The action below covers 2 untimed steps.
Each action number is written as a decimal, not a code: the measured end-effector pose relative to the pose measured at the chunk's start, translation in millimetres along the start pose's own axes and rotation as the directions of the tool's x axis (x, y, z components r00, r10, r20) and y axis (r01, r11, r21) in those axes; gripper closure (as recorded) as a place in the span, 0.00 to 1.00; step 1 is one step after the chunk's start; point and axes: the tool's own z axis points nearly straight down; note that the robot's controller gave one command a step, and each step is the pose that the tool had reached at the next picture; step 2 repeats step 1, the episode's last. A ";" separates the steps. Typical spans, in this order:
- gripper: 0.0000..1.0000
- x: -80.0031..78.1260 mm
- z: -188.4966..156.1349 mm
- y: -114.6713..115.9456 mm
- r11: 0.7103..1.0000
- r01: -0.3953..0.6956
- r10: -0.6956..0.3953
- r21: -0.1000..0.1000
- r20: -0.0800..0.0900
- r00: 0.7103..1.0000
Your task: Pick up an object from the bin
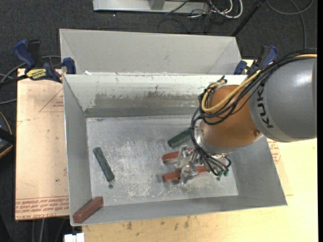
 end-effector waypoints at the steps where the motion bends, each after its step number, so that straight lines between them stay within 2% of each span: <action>1: 1.00 5.6 -104.7 56.7 0.999 -0.041 0.041 -0.002 -0.011 0.999; 2: 1.00 5.6 -104.7 56.7 0.999 -0.041 0.041 -0.002 -0.011 0.999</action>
Offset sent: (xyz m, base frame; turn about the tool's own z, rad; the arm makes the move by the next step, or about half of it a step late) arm 0.0000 0.0000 0.0000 0.0000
